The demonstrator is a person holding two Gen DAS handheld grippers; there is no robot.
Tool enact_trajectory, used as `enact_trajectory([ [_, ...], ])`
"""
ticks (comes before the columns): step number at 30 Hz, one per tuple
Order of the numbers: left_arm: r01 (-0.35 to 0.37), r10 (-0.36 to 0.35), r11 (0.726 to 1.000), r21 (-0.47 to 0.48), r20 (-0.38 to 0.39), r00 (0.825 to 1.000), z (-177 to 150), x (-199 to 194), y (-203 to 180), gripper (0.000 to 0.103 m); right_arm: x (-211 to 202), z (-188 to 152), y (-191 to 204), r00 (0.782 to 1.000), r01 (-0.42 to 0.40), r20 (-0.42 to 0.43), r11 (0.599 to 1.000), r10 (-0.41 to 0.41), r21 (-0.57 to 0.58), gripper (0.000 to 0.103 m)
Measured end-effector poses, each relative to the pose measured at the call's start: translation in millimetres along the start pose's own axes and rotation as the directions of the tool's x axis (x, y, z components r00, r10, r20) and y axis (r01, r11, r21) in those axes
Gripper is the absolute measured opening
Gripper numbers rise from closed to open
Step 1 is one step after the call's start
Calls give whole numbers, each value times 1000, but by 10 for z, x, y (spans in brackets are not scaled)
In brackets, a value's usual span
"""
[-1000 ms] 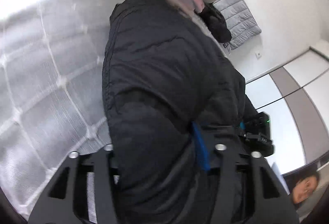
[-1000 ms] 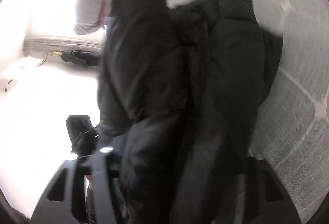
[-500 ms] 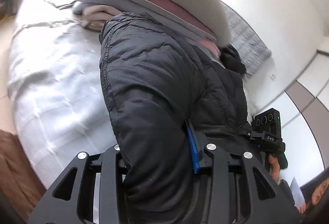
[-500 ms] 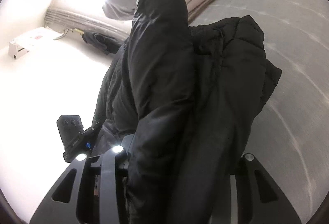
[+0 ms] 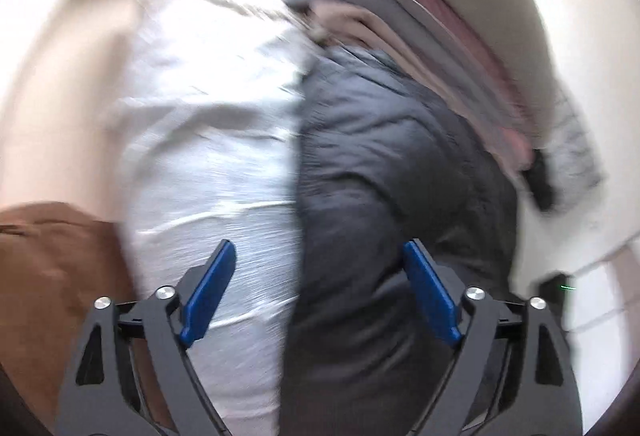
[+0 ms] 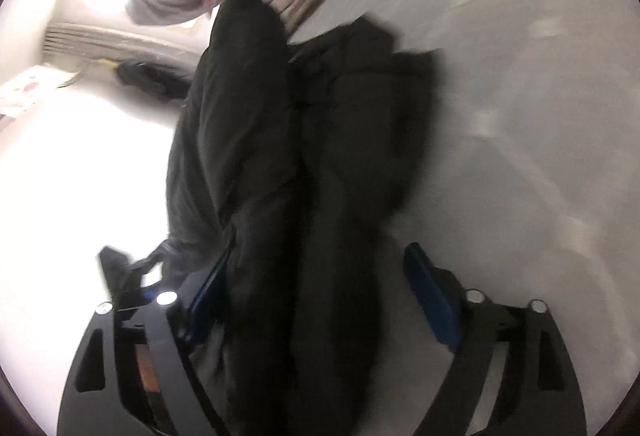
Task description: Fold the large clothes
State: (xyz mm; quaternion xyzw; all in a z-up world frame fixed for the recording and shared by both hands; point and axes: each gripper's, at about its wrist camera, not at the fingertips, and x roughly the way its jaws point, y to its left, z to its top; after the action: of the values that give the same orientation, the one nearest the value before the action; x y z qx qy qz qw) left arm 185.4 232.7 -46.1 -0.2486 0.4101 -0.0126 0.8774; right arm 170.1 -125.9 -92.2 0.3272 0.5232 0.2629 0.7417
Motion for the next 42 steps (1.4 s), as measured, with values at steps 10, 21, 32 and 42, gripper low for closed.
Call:
enact_trajectory([
  [10, -248, 212, 945, 215, 174, 961, -770, -797, -781, 93, -1020, -1018, 1030, 832, 511, 404, 807, -379, -296, 96],
  [21, -249, 180, 935, 253, 268, 946, -1211, -1189, -1088, 95, -827, -1727, 1711, 750, 619, 540, 693, -383, -368, 96],
  [32, -245, 153, 926, 286, 307, 939, -1271, -1307, -1163, 95, -795, -1786, 1892, 717, 656, 580, 656, -386, -374, 96],
  [42, -268, 159, 912, 310, 335, 929, -1308, -1348, -1226, 95, -822, -1788, 1896, 719, 652, 578, 665, -387, -365, 96],
])
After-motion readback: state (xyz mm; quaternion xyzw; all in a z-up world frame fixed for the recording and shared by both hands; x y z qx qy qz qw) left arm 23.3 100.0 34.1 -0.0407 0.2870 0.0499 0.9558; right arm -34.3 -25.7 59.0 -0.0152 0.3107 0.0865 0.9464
